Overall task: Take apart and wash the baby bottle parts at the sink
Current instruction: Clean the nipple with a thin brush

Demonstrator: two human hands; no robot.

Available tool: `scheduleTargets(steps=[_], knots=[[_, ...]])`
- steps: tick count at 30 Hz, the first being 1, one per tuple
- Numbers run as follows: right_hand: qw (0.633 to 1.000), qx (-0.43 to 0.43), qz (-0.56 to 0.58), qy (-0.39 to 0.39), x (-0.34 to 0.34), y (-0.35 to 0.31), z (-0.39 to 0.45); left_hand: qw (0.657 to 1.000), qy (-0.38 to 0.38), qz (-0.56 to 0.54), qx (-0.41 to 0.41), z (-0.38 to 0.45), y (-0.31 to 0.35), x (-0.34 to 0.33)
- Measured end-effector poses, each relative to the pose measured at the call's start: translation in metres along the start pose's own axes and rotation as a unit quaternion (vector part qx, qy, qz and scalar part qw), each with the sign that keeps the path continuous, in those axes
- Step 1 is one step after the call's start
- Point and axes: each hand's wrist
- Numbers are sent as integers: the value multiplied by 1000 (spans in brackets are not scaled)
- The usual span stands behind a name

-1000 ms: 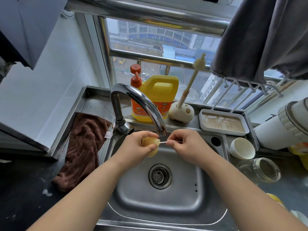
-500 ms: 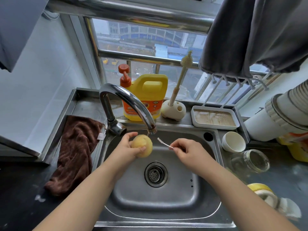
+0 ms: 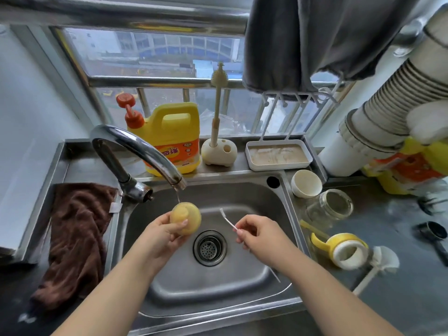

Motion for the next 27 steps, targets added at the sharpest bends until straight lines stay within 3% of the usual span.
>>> scheduleTargets(steps=[6, 13, 18, 27], knots=[[998, -37, 13, 51, 4, 18, -13, 997, -20, 68, 6, -5, -14, -18], [983, -100, 80, 128, 34, 70, -54, 981, -121, 152, 27, -13, -52, -66], [967, -158, 64, 187, 63, 113, -88, 952, -202, 227, 31, -17, -79, -115], [949, -199, 102, 222, 83, 150, -112, 927, -220, 296, 68, -27, -112, -172]])
Point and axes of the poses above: each hand's wrist, its own z-axis towards the middle knuckle, its own x-axis out of the back of the hand, y = z × x, and after that the axes turned 4 degrees about -x, right-handed
